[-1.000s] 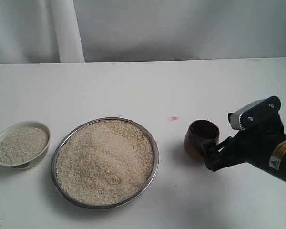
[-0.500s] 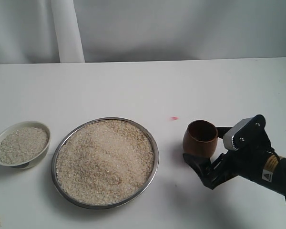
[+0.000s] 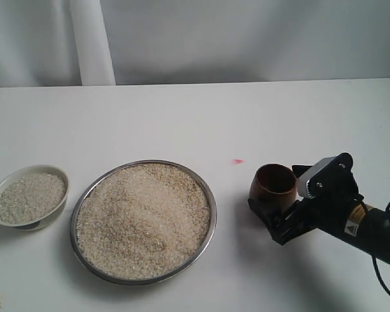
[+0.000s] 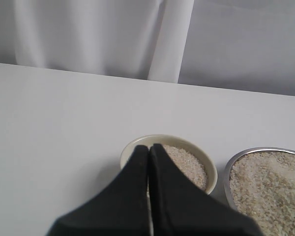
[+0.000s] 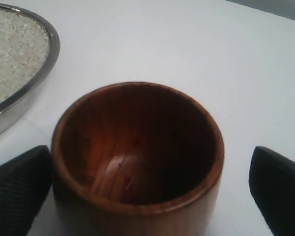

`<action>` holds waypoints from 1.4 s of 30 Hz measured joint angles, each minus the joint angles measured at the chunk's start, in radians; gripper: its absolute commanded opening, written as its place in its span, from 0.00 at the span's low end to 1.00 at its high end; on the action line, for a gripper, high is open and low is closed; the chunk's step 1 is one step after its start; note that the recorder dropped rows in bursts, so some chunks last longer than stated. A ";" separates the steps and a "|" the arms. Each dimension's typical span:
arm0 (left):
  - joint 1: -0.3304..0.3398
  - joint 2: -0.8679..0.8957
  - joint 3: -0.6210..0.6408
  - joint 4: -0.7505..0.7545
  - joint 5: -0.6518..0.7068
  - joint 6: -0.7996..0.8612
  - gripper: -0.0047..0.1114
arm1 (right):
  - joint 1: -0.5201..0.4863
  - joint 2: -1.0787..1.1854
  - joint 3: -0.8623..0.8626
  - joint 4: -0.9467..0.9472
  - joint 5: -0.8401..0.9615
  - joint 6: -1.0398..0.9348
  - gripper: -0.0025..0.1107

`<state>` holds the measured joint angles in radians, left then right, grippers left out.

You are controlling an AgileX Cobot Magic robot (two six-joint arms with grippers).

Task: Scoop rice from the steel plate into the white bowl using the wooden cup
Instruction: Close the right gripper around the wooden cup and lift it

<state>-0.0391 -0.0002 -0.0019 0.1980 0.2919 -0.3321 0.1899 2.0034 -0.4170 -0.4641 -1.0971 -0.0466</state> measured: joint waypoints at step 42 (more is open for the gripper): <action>0.000 0.000 0.000 0.000 0.000 0.000 0.04 | -0.015 0.144 -0.109 -0.054 -0.078 0.064 0.95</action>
<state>-0.0391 -0.0002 -0.0019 0.1980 0.2919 -0.3321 0.1748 2.1469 -0.5263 -0.5179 -1.1756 0.0171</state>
